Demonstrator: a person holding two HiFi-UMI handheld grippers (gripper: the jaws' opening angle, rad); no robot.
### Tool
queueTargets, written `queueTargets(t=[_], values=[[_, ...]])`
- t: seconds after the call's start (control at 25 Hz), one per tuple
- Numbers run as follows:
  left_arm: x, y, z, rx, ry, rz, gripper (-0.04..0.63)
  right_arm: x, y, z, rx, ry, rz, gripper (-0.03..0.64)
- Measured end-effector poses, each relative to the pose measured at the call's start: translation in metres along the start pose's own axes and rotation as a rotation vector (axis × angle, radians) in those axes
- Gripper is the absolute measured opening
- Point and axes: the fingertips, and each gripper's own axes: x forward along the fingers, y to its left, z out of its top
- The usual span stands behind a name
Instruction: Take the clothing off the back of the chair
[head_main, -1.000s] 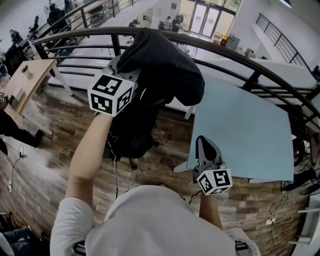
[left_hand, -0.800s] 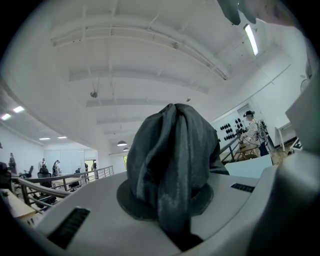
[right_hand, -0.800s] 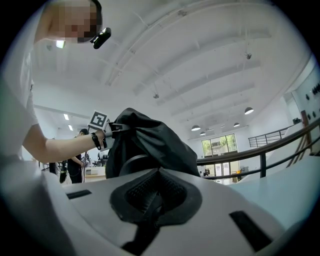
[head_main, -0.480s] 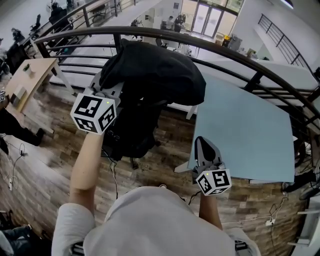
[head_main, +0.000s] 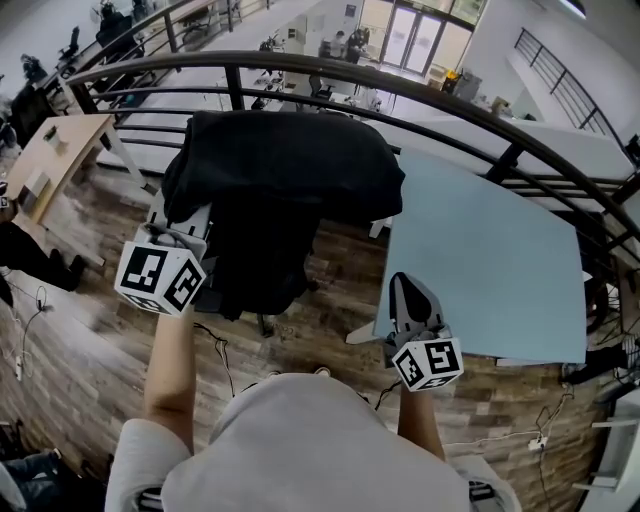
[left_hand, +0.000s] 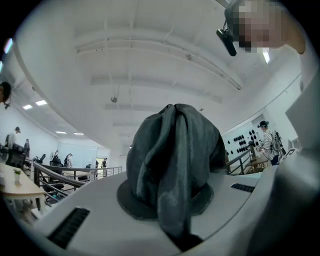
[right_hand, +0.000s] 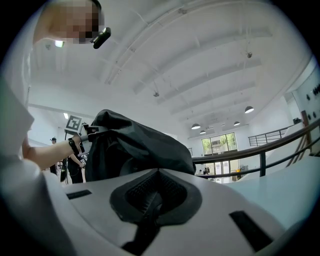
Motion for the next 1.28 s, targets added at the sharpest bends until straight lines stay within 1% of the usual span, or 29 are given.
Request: queueTargets(t=[0.2, 0.4, 0.56, 0.8, 1.2, 1.28], values=[[-0.027, -0.004, 0.005, -0.010, -0.022, 0.006, 0.048, 0.002, 0.004, -0.001, -0.002, 0.006, 0.010, 0.020], [-0.056, 0.010, 0.019, -0.044, -0.066, 0.037, 0.048, 0.004, 0.014, -0.001, -0.010, 0.010, 0.027, 0.020], [-0.079, 0.030, 0.017, -0.082, -0.063, 0.086, 0.048, 0.003, 0.022, -0.002, -0.010, 0.015, 0.038, 0.020], [-0.115, 0.050, 0.001, -0.108, -0.029, 0.140, 0.048, 0.007, 0.042, -0.007, -0.004, 0.024, 0.062, 0.020], [-0.196, 0.107, 0.009, -0.159, -0.063, 0.295, 0.048, 0.005, 0.080, -0.015, -0.003, 0.040, 0.095, 0.020], [-0.212, 0.114, 0.011, -0.155, -0.057, 0.312, 0.048, 0.007, 0.090, -0.016, -0.002, 0.042, 0.105, 0.020]])
